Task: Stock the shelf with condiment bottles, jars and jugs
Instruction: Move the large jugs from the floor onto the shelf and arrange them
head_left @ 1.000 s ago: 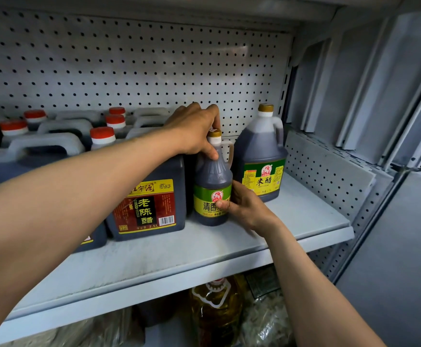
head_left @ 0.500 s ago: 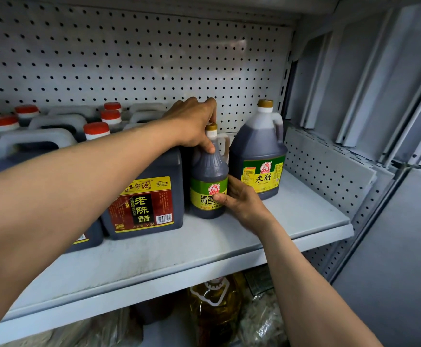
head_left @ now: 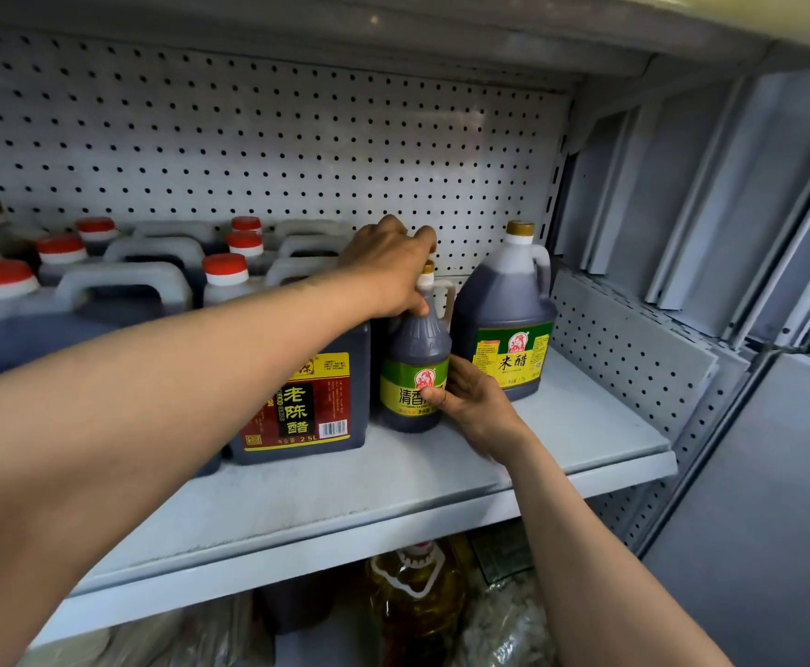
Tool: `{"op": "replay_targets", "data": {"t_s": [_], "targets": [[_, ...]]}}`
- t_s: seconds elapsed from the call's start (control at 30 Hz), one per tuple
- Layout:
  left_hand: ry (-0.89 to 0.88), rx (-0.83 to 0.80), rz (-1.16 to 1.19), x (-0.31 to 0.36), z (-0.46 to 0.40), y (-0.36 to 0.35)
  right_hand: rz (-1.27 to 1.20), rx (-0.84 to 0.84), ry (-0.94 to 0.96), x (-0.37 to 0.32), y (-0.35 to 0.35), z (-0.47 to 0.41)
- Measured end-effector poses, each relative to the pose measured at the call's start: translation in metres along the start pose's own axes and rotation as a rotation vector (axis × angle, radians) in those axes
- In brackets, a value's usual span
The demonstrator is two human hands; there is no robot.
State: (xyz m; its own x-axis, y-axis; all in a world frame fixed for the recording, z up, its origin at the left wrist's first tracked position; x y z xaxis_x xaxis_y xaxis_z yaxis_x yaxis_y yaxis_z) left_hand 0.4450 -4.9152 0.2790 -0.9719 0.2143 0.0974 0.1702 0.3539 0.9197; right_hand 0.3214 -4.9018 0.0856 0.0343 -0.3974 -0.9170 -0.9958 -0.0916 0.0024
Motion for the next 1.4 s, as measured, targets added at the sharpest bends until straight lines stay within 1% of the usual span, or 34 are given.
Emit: {"op": "replay_targets", "data": {"t_s": [0.1, 0.27, 0.33, 0.43, 0.57, 0.67, 0.8, 1.07, 1.27, 1.4], "targets": [[-0.011, 0.032, 0.109, -0.009, 0.019, 0.016, 0.135, 0.056, -0.034, -0.013, 0.002, 0.007], [-0.010, 0.033, 0.260, -0.048, 0.064, 0.046, 0.323, 0.193, -0.086, -0.043, -0.010, 0.031], [0.007, 0.035, 0.314, -0.068, 0.083, 0.055, 0.418, 0.232, -0.079, -0.060, -0.019, 0.042], [0.027, 0.002, 0.360, -0.100, 0.116, 0.061, 0.608, 0.231, -0.031, -0.088, -0.041, 0.058], [0.039, -0.136, 0.374, -0.146, 0.168, 0.047, 0.851, 0.154, -0.042, -0.116, -0.087, 0.092], [0.052, -0.225, 0.334, -0.186, 0.213, 0.027, 1.038, 0.072, -0.059, -0.129, -0.135, 0.124], [0.054, -0.290, 0.317, -0.238, 0.272, 0.003, 1.136, -0.015, -0.106, -0.127, -0.202, 0.168], [0.075, -0.414, 0.370, -0.310, 0.384, -0.048, 1.239, -0.198, -0.277, -0.086, -0.298, 0.258], [0.162, -0.459, 0.327, -0.346, 0.444, -0.086, 1.248, -0.326, -0.350, -0.046, -0.330, 0.300], [0.217, -0.486, 0.293, -0.360, 0.469, -0.110, 1.203, -0.408, -0.377, -0.011, -0.344, 0.318]]}}
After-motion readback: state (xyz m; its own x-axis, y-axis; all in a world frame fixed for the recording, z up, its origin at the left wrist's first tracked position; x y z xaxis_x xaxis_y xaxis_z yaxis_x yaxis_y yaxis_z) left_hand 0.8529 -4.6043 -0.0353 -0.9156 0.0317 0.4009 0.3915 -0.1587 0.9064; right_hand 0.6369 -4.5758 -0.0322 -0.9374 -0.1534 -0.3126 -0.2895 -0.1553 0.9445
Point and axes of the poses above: each hand's wrist, its own z-axis away from the middle knuckle, its own y-axis out of the back of the hand, x = y × z, the point moved 8 cm from there along -z, towards the middle knuckle, and after that the axes turned 14 degrees about y, right-handed, at the moved point
